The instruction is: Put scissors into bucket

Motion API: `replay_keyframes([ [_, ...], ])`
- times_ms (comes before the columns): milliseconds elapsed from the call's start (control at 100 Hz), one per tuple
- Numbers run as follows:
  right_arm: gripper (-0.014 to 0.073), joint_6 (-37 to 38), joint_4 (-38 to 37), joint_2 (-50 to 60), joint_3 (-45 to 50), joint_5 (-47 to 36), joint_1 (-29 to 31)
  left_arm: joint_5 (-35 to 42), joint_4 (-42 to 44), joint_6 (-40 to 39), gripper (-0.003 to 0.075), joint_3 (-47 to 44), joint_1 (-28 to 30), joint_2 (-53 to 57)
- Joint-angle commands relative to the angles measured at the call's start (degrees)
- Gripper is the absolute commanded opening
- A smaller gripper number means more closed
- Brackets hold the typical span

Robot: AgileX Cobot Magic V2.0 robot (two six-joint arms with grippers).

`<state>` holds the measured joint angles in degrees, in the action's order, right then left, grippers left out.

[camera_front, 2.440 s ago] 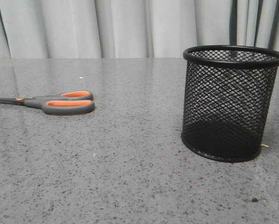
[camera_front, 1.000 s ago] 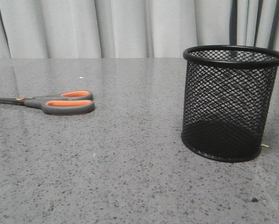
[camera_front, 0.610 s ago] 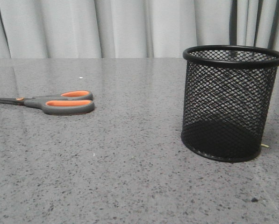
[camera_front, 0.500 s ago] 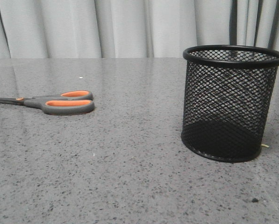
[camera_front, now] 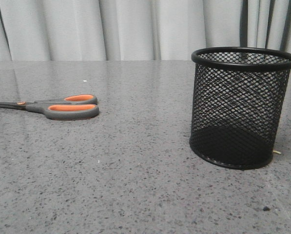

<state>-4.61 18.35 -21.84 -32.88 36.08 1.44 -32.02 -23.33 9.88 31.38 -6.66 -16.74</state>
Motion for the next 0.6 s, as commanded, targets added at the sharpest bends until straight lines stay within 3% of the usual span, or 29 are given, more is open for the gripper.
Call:
replay_keyframes([
  [0,-0.0055,-0.3,-1.7,-6.9,-8.8,3.8,-0.8,-7.0,3.3,4.2,-0.002,10.4,0.1,-8.3],
  [160,-0.0055,-0.3,-1.7,-16.9,-19.8,13.3,-2.6,-17.5,3.4,4.8,-0.002,20.4,0.1,-18.8],
  [380,-0.0043,-6.2,1.6,-22.5,-24.0,16.8,-2.7,-20.8,0.0,6.6,-0.0018,24.4,0.1,-25.8],
  [540,0.0056,-8.9,4.8,-23.7,-24.0,17.5,-2.7,-21.9,-6.3,13.9,-0.0017,24.8,0.1,-28.8],
  [590,0.0129,-8.9,4.8,-23.7,-24.0,17.9,-2.7,-22.8,-7.6,15.4,-0.0013,24.8,0.1,-29.7],
])
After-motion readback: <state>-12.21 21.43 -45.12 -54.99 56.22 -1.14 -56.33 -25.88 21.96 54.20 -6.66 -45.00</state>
